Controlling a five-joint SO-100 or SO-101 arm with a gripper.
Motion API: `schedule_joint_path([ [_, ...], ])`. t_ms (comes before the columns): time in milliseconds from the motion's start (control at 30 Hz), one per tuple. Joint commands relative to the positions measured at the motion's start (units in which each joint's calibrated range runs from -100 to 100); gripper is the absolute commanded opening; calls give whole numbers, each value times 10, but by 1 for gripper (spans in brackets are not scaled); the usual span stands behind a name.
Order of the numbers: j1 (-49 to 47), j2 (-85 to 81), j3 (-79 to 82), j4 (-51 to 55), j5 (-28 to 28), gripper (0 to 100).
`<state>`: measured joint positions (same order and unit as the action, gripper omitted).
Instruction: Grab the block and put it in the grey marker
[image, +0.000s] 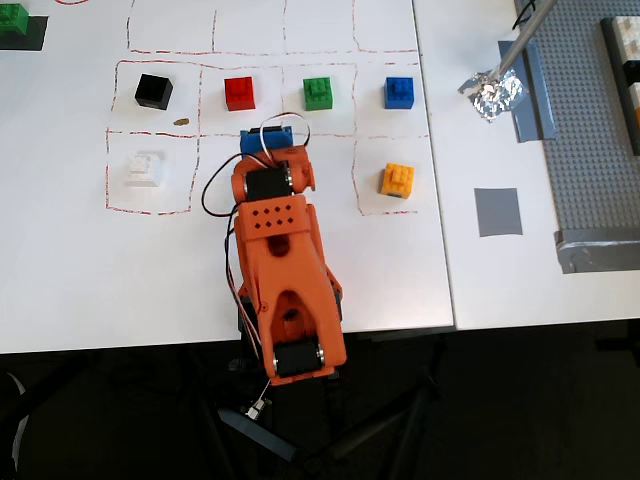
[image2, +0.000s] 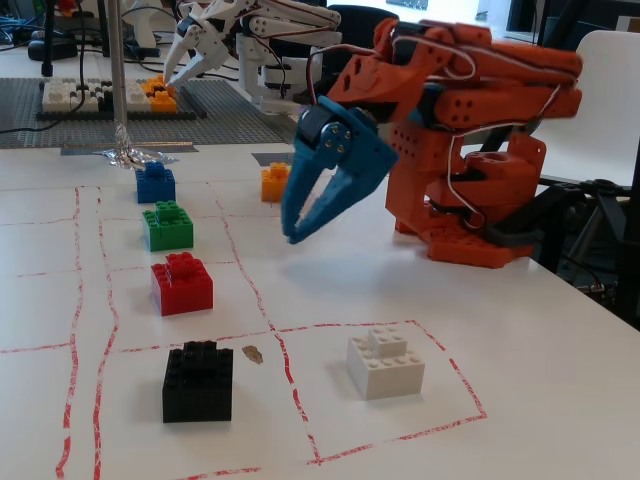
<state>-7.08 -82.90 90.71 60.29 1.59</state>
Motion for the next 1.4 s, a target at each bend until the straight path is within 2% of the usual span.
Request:
schedule_joint_path([
  [0, -17, 77, -137, 34, 0, 0],
  [300, -55, 220, -350, 88, 23, 0],
  [900, -152, 583, -760, 245, -56, 2],
  [1233, -161, 756, -927, 310, -90, 28],
  [1367, -157, 806, -949, 309, -96, 34],
])
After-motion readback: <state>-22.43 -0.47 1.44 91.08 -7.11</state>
